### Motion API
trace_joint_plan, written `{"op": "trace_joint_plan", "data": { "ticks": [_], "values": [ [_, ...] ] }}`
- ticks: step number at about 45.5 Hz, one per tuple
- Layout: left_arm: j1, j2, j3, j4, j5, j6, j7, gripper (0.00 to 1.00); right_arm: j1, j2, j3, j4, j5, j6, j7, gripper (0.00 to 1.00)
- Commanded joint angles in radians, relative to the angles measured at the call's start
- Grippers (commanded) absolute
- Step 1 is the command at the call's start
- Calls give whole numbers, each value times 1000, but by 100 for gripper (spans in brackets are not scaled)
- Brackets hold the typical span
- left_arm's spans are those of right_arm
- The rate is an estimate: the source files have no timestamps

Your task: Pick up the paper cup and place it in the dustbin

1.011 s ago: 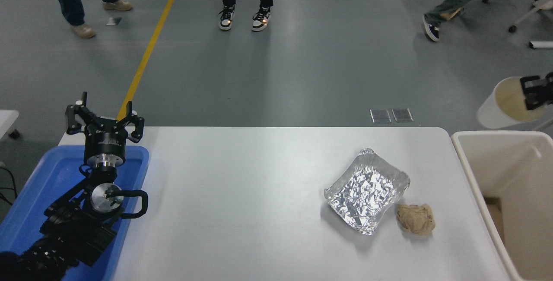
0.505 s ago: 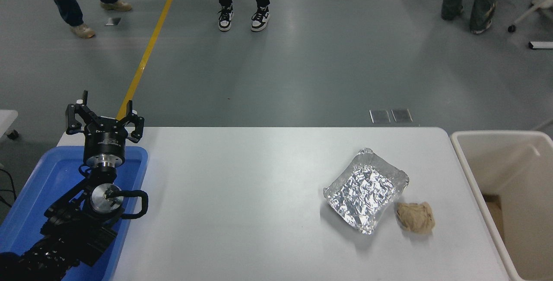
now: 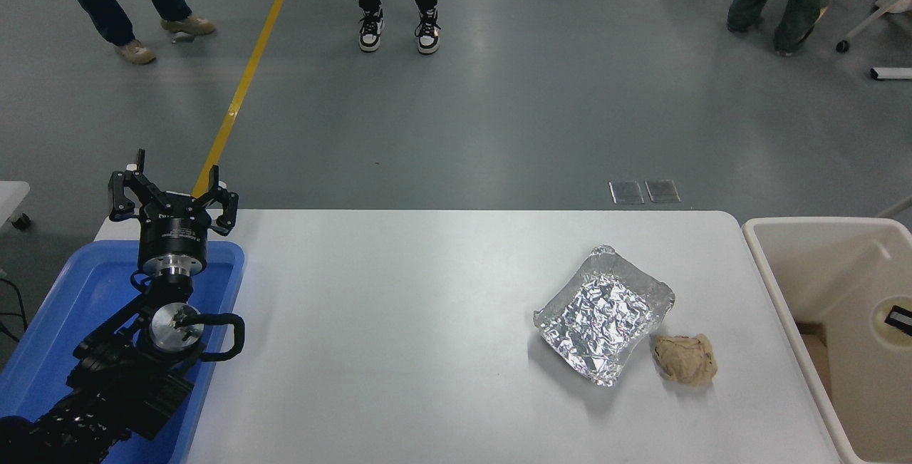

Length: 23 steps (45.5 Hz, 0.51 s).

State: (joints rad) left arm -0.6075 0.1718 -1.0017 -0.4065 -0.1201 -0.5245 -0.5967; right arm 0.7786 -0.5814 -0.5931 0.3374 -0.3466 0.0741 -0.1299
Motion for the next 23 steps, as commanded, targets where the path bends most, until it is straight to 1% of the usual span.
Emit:
{"op": "trace_joint_plan", "data": {
  "ticks": [1,3,17,21,23],
  "values": [
    [0,0,0,0,0,0,0,99,-24,28,19,-11,29,-17,-1,78],
    [0,0,0,0,0,0,0,99,-22,26,22,-6,29,-8,-1,100],
    [0,0,0,0,0,0,0,99,-6,20,24,2,28,-2,3,100],
    [0,0,0,0,0,0,0,99,46,0,15,26,15,3,3,100],
    [0,0,0,0,2,0,0,99,91,-30,7,49,12,7,3,100]
  ]
}}
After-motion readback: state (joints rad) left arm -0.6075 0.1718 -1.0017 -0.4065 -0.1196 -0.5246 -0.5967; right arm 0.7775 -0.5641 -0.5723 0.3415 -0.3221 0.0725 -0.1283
